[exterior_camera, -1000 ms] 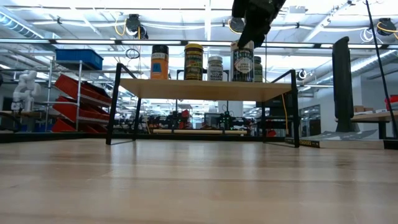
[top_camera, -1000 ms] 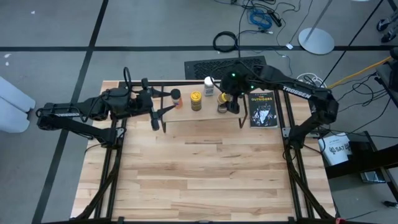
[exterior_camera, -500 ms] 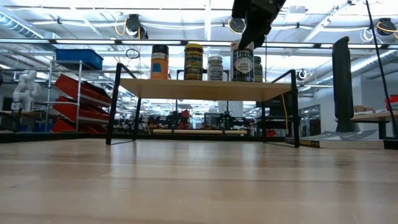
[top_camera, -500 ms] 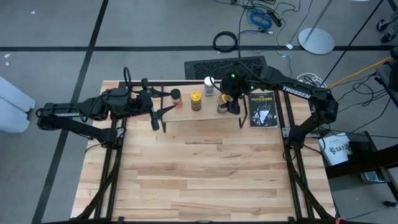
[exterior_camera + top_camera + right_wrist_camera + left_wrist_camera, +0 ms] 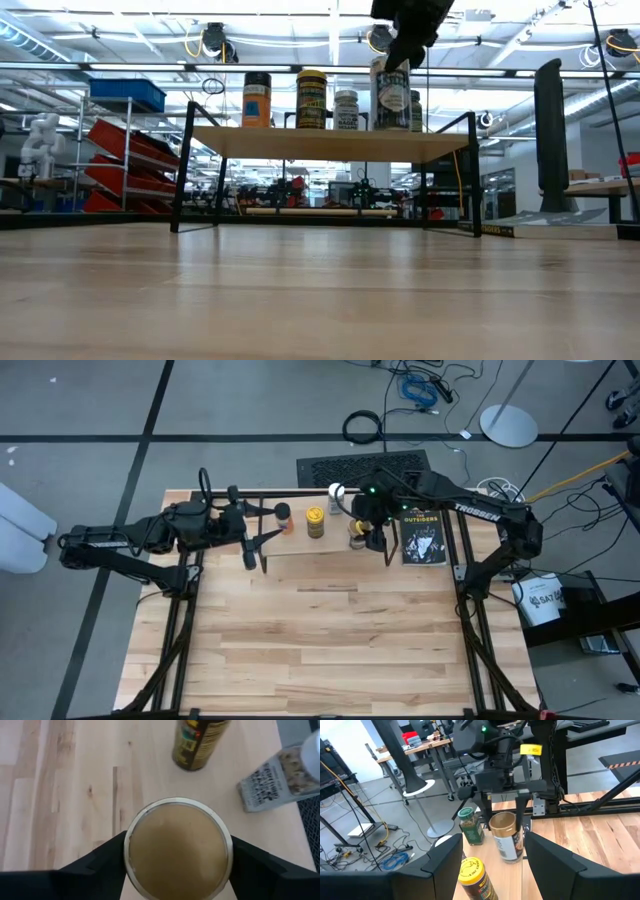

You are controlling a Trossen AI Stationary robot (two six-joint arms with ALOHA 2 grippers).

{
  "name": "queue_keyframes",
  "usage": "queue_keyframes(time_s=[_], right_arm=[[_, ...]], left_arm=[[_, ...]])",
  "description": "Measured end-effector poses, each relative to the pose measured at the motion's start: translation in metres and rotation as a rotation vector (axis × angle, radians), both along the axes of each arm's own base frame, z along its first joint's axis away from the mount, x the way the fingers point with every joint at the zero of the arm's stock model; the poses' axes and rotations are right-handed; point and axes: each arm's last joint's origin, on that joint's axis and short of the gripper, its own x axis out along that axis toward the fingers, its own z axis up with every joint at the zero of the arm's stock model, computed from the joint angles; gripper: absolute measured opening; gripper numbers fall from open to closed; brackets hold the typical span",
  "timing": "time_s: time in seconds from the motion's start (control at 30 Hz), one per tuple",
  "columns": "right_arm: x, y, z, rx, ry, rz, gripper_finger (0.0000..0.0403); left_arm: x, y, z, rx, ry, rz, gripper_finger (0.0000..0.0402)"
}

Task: Shelf spices
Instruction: Remove the golden seasoning bottle from the shelf

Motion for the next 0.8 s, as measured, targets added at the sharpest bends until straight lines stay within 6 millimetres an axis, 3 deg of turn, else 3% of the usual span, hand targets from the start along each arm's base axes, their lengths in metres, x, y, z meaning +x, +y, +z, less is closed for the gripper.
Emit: queue_keyframes(time_s=[0.3, 0.57, 0.8], right_arm=[[-0.006, 0.033, 0.045, 0.036, -0.037, 0.032, 0.027], [-0.032, 0.074, 0.08, 0.129, 0.016, 0.05, 0.027], [-0.058, 0.105, 0.087, 0.201, 0.092, 0.0, 0.0269]], left_arm=[[0.0, 0.0, 0.0, -0.001, 0.003, 0.0, 0.0225], [-0.001, 0.0, -0.005, -0.024, 0.043, 0.004, 0.0225], [-0.001, -0.003, -0.005, -0.048, 0.035, -0.007, 0.0225]])
